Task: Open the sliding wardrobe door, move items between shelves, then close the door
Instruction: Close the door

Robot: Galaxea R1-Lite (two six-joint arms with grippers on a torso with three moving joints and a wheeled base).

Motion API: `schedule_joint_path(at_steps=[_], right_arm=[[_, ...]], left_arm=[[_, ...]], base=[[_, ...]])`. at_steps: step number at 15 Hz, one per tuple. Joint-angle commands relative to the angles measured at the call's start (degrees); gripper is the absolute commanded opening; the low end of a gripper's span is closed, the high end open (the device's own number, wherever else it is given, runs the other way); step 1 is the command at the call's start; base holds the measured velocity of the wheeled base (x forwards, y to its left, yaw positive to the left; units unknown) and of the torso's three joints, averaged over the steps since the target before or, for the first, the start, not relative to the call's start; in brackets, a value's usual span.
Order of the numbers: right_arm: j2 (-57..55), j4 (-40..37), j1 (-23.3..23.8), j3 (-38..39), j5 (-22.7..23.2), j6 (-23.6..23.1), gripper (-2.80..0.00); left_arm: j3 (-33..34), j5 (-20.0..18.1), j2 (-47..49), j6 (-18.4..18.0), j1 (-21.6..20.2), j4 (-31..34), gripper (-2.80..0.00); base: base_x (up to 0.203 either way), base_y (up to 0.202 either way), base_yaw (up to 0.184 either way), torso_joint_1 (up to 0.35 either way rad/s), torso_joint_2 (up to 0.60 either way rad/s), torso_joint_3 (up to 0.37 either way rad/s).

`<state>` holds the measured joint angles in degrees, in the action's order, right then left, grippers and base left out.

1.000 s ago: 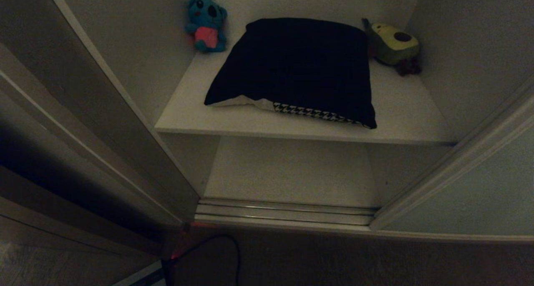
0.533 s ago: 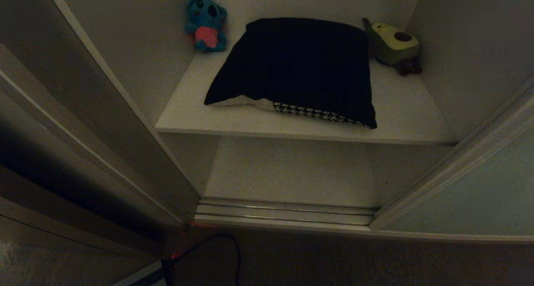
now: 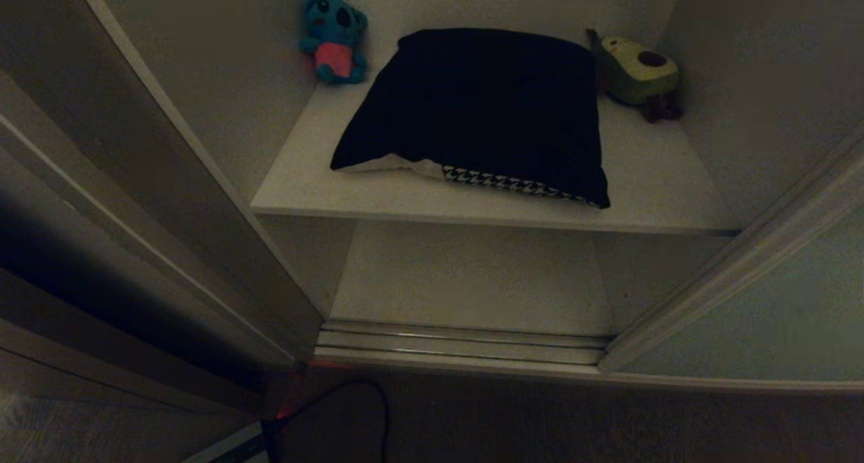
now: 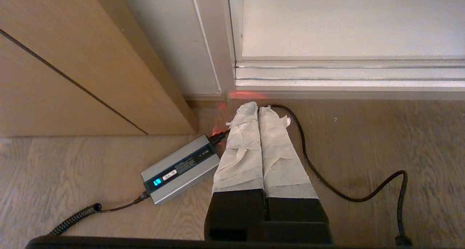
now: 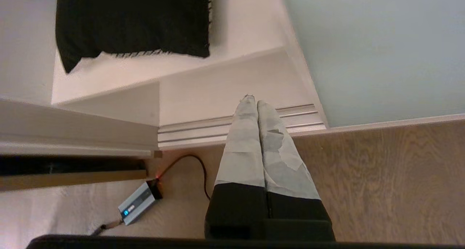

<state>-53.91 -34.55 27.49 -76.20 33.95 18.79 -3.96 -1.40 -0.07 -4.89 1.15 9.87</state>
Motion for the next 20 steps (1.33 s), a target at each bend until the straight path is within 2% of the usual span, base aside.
schedule_joint_path(at_steps=[1,8,11,14,20], right_arm=[[-2.17,0.18,1.69,0.00,1.12,0.11,-2.80],[-7.11,2.62,2.76,-0.02,4.63,0.20,-2.80],[-8.62,3.56,2.75,-0.67,4.89,1.14,-2.80],[-9.72,7.66,2.70,-0.01,4.81,2.73,-2.80],[-10.87,8.27,2.67,0.09,4.81,2.56,-2.80]], left_arm=[[0.01,0.00,-0.01,-0.03,0.00,0.06,-2.80],[0.01,0.00,-0.01,-0.03,0.00,0.06,-2.80],[0.01,0.00,-0.01,-0.03,0.00,0.06,-2.80],[0.01,0.00,-0.01,-0.03,0.00,0.06,-2.80],[0.01,0.00,-0.01,-0.03,0.00,0.06,-2.80]], base=[[0.000,0.000,0.000,0.000,0.00,0.000],[0.000,0.000,0.000,0.000,0.00,0.000],[0.000,0.000,0.000,0.000,0.00,0.000],[0.000,0.000,0.000,0.000,0.00,0.000],[0.000,0.000,0.000,0.000,0.00,0.000]])
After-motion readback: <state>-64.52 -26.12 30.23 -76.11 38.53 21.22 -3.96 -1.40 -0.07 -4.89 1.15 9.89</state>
